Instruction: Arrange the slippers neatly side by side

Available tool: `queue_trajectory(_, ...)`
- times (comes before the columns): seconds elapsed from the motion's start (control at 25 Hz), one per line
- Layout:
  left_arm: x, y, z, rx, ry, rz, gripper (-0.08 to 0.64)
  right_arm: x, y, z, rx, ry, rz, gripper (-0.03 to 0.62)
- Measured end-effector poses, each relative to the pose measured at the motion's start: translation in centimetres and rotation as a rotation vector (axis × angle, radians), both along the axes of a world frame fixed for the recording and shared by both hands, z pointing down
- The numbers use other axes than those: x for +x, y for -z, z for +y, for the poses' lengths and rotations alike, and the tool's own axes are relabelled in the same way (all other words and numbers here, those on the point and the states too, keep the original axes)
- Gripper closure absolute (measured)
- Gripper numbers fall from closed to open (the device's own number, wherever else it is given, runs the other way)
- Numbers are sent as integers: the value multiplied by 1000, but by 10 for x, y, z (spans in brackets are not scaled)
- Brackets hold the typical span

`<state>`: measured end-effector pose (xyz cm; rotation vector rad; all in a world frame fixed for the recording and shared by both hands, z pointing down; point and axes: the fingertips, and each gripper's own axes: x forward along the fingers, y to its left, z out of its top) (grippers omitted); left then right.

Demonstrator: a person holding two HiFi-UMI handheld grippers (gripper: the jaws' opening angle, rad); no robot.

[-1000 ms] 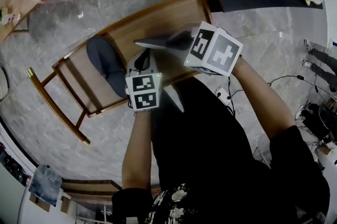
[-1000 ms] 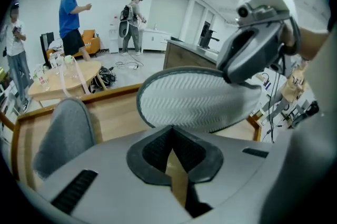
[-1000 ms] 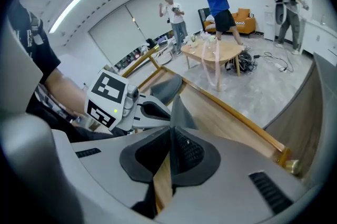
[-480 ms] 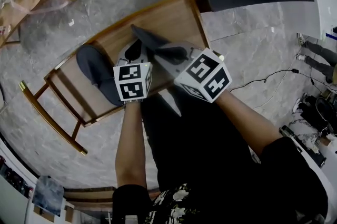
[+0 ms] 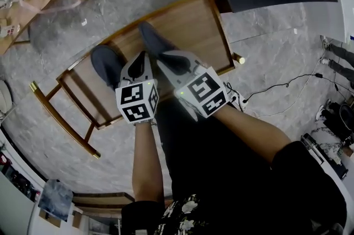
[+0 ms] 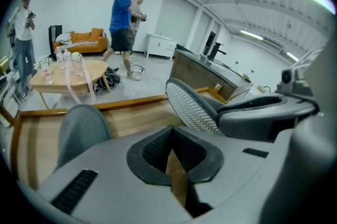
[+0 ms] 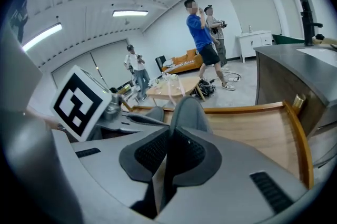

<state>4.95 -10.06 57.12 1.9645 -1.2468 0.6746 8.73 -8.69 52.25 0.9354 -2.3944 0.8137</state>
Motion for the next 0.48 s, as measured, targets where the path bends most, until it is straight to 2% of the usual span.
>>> queue_trajectory(0.24, -42, 8, 43, -33, 46, -49, 558, -26, -14, 8, 85, 27, 73, 560)
queue_trajectory(0.48, -54, 8, 64, -57, 62, -61, 558, -38, -40, 13, 69, 51, 124, 575)
